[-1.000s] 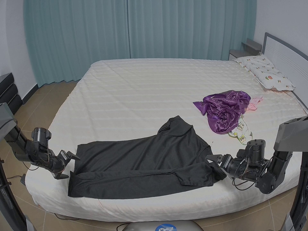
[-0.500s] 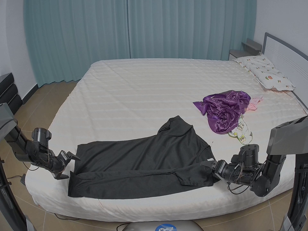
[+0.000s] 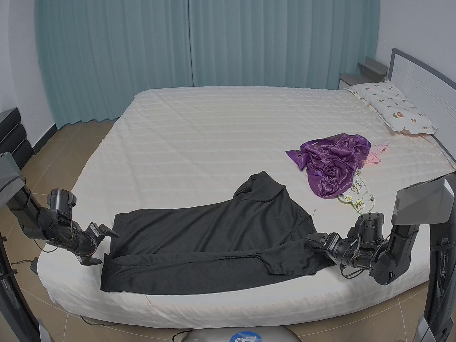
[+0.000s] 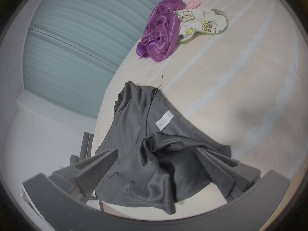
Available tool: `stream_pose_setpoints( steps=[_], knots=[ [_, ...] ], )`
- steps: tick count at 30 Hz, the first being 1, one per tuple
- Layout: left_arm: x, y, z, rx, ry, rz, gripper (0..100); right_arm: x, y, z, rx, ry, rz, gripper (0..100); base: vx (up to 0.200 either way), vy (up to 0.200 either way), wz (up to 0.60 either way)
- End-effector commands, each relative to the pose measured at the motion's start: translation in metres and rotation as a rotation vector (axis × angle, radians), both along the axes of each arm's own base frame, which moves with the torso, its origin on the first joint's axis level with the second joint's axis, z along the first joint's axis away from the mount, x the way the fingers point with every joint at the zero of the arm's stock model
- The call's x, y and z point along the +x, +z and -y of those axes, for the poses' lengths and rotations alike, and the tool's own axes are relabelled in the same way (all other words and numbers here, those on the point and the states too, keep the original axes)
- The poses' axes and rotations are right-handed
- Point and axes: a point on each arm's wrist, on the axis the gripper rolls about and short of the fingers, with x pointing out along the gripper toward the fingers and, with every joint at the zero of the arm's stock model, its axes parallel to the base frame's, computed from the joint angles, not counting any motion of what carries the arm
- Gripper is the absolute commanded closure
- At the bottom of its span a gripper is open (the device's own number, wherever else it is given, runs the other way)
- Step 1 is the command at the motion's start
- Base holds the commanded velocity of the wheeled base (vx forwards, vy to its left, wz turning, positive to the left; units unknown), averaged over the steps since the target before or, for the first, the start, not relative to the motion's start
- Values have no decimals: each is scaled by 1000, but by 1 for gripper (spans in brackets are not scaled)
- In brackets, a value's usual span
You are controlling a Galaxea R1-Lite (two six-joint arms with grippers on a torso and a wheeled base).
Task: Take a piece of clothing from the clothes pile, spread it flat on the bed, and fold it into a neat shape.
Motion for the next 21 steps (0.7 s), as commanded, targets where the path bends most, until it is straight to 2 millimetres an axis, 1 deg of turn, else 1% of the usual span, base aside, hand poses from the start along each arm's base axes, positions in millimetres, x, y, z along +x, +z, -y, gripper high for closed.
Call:
stream_pose_setpoints(
  steps=[1,5,6,7,8,10,12,14,15,16,17,18,19,20,21],
  knots=[
    [0,0,0,-1,2,-1,0,1,-2,2,-6,-10,-1,0,0,0,0],
    [0,0,0,-1,2,-1,0,0,8,3,-2,-13,36,0,0,0,0],
    [0,0,0,-1,2,-1,0,-4,19,2,8,-2,64,0,0,0,0],
    [0,0,0,-1,2,-1,0,-5,19,2,9,-2,67,0,0,0,0],
    [0,0,0,-1,2,-2,0,-11,30,0,19,16,95,0,0,0,0],
    [0,0,0,-1,2,-1,0,-19,38,-5,18,53,113,0,0,0,0],
    [1,0,0,-1,2,1,0,-23,39,-11,13,87,115,0,0,0,0],
    [1,0,0,-1,2,1,0,-29,38,-23,0,139,116,0,0,0,0],
    [1,0,0,-1,2,1,0,-29,38,-23,0,139,116,0,0,0,0],
    [1,0,0,1,3,0,0,-33,37,-35,-2,183,110,0,0,0,0],
    [1,0,0,-1,2,1,0,-33,37,-39,-1,194,111,0,0,0,0],
    [1,0,0,-1,2,1,0,-34,37,-46,0,217,113,0,0,0,0],
    [1,0,0,-2,4,0,0,-34,36,-48,1,223,113,0,0,0,0],
    [1,0,-1,0,2,2,0,-34,36,-56,1,244,120,0,0,0,0],
    [1,0,-1,0,2,2,0,-33,36,-58,0,251,121,0,0,0,0]
  ],
)
